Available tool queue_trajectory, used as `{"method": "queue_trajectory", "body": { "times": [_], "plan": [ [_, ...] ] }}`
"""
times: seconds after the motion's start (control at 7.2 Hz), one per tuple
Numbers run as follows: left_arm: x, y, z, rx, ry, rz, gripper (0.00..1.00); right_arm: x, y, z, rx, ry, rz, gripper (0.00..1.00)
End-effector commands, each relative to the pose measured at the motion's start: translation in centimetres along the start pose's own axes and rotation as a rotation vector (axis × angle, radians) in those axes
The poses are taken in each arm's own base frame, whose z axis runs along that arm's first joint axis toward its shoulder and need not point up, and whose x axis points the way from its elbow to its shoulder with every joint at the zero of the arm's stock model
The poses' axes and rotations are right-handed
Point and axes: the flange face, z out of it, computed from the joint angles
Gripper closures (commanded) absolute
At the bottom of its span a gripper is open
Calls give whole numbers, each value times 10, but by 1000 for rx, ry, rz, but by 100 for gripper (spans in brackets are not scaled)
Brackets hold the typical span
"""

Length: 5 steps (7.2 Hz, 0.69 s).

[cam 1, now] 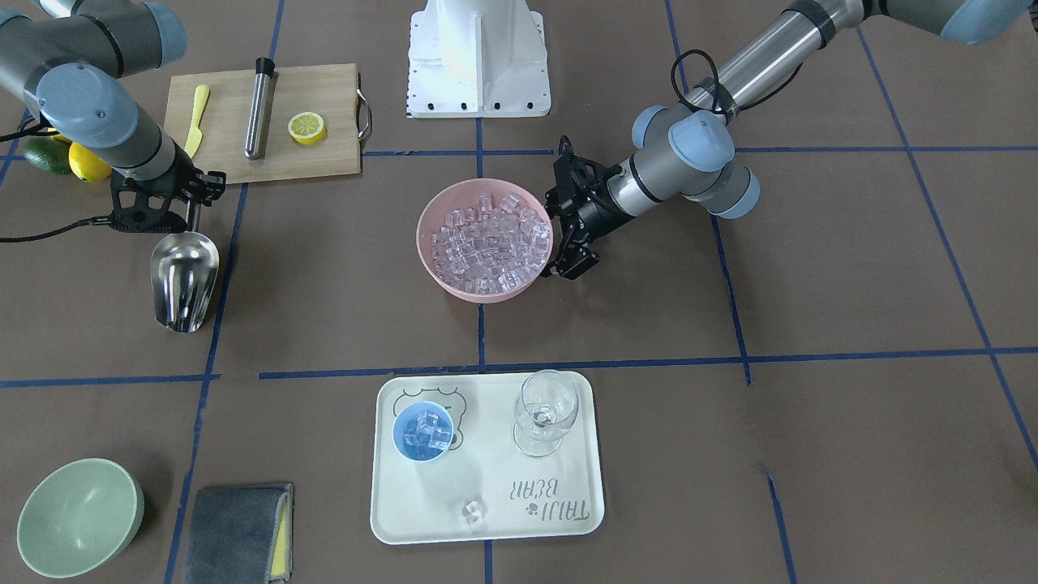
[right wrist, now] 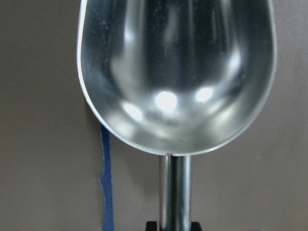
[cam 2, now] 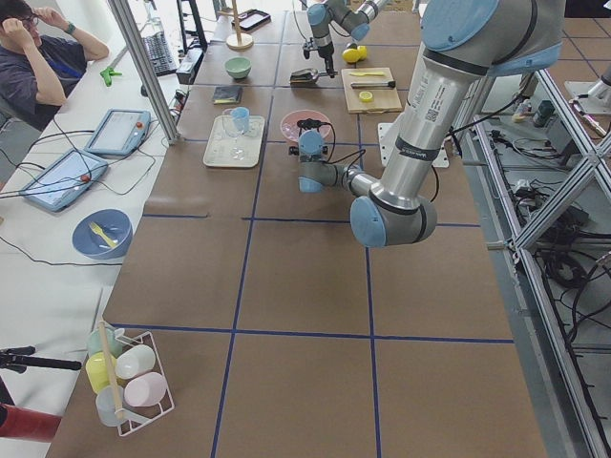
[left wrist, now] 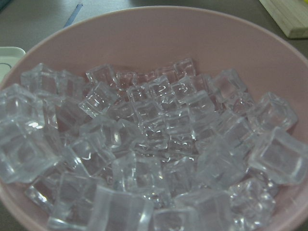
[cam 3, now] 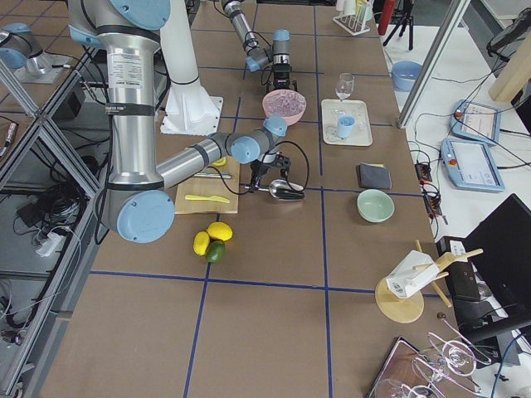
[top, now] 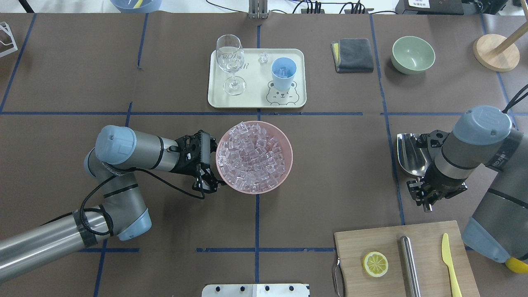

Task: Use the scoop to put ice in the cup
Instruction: 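Lower the scoop onto the table and open the right gripper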

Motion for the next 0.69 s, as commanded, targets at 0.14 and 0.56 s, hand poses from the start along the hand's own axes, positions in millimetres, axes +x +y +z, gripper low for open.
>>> {"method": "queue_trajectory", "body": {
  "times": [0.14, 0.56],
  "plan": [
    [1, 1, 0, -3, -1, 0, 0, -15, 0, -14, 24, -27, -22, 0],
    [-4, 6, -9, -11, -16, -6, 0, 24, -44, -104, 203, -84, -41, 0]
  ]
}}
